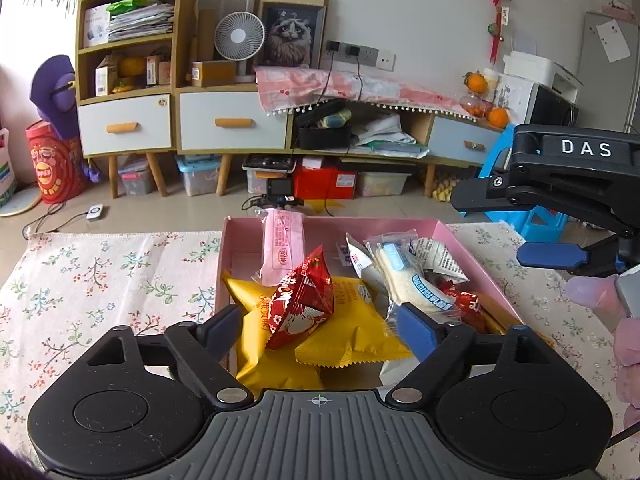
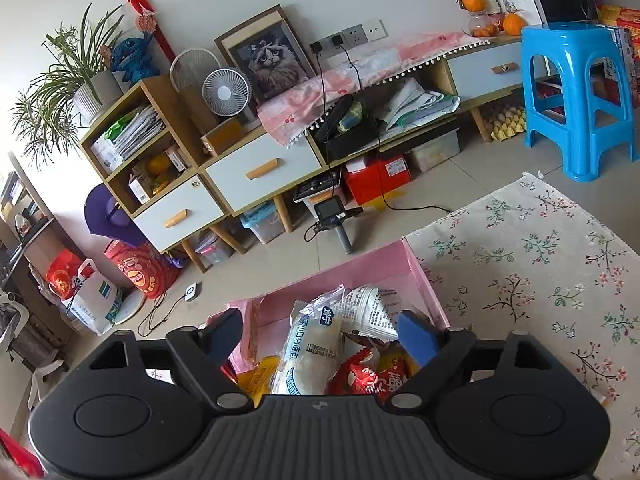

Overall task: Organize snacks
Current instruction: 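Move both tools back toward the wafer cake and orange biscuit packet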

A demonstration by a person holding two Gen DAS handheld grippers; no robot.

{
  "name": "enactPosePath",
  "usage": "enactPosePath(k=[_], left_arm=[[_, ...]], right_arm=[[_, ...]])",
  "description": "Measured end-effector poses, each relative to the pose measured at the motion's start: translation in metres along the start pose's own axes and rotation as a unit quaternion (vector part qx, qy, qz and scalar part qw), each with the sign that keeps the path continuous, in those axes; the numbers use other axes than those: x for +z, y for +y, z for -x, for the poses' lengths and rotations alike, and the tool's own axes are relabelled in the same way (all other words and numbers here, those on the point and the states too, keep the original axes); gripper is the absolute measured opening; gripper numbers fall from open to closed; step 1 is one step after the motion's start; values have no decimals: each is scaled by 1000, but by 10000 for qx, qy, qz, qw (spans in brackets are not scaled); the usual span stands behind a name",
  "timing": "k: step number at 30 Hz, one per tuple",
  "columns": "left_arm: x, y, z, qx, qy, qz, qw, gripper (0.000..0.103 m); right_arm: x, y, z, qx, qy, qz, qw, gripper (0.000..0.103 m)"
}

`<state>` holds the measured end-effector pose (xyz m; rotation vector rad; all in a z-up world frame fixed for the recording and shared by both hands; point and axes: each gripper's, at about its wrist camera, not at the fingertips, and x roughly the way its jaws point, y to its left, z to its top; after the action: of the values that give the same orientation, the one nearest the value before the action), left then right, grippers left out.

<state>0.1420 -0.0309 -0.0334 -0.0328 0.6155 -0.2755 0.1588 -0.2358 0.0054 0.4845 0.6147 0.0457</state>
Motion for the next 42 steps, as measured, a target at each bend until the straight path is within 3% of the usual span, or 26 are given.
enactPosePath(k=[11,19,42], left_arm=[[-6,10,26,39,31,126,9999,95],[-14,24,49,304,119,119,9994,97],[-78,77,100,852,594,270,9942,100]], right_arm=[[-2,2,20,28,114,225,9997,89],[-9,-3,35,-189,201,752,9968,93],[-49,-28,64,-514,601,1315,9882,93]])
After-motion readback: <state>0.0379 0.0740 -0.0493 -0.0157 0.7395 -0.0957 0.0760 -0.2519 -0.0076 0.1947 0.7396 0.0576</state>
